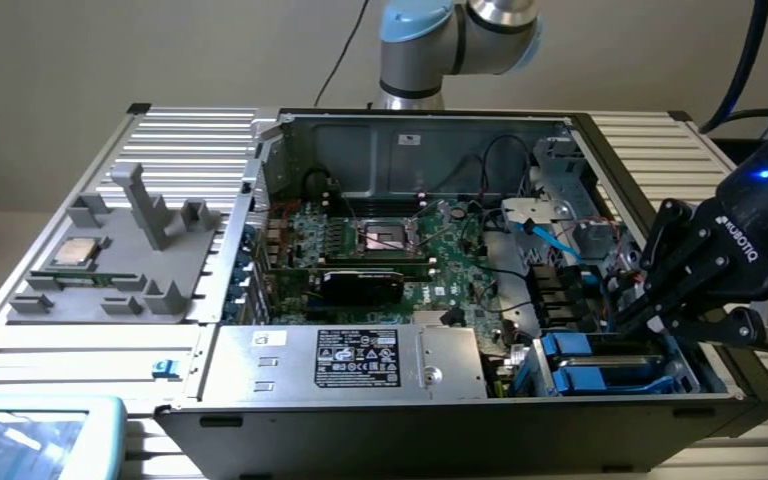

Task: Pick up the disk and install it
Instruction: 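Insert the first disk wire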

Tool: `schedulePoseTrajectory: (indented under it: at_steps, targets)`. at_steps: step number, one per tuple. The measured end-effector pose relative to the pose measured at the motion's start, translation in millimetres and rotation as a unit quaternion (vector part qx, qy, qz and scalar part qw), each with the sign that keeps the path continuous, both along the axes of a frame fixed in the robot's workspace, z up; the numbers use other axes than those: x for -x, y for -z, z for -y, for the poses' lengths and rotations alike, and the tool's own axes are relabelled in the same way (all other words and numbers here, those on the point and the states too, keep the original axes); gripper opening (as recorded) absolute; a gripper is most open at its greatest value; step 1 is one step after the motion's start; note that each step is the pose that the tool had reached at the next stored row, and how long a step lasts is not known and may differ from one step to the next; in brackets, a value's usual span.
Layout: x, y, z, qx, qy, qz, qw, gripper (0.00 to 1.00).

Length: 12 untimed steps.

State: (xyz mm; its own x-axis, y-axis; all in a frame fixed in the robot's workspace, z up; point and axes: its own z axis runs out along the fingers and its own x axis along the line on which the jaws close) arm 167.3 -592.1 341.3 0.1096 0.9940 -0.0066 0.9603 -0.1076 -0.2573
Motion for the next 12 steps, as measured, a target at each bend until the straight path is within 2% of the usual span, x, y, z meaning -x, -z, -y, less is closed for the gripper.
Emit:
schedulePoseTrajectory:
  at_steps: [4, 12]
  targets:
    - [0.0, 0.1, 0.0, 0.0, -0.001, 0.0035, 1.0, 0.16]
    - [0.1, 1.4, 0.0, 0.0, -0.001, 0.0036, 1.0, 0.16]
